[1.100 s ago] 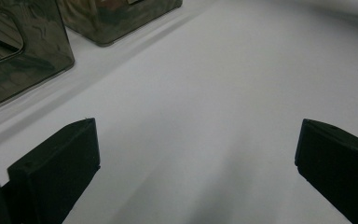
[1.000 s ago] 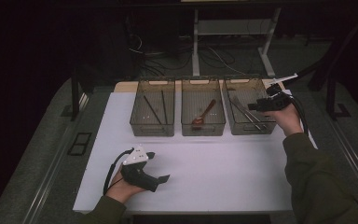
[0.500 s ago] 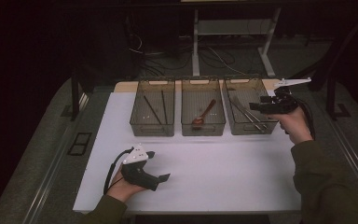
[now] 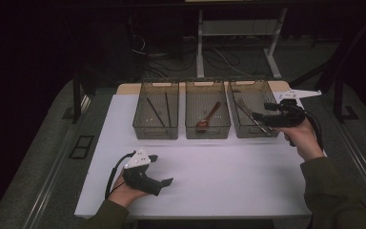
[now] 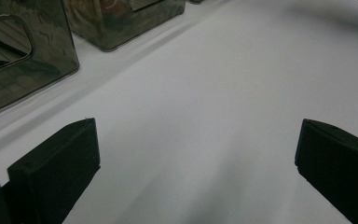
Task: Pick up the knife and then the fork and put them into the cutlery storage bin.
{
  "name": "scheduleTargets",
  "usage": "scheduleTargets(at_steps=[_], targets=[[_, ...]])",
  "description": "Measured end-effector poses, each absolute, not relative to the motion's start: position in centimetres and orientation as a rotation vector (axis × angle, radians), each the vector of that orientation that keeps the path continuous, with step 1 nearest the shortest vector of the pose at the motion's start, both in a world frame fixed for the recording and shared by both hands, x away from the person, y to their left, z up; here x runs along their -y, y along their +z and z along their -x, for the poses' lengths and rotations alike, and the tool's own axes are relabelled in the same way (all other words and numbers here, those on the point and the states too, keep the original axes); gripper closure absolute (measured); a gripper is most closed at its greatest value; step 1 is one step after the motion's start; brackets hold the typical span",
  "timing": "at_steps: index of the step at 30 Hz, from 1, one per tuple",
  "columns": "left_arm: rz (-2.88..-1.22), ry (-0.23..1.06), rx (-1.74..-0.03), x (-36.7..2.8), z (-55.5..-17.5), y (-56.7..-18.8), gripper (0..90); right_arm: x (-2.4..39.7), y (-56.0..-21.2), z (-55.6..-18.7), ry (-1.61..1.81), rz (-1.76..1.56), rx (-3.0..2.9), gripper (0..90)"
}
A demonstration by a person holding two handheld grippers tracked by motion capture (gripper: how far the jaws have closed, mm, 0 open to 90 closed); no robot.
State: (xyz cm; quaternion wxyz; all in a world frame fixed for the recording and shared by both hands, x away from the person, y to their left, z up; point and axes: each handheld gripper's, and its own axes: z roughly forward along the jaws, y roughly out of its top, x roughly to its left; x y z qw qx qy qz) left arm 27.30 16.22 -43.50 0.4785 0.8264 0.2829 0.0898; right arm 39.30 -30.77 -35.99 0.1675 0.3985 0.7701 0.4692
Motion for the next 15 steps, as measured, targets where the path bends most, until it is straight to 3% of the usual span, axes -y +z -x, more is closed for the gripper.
scheduleTargets(at_steps=[15], targets=[[-2.022, 0.210, -0.683, -16.1, -27.2, -43.5, 0.0, 29.0, -37.5, -34.8, 1.370, -1.050, -2.221, 19.8]])
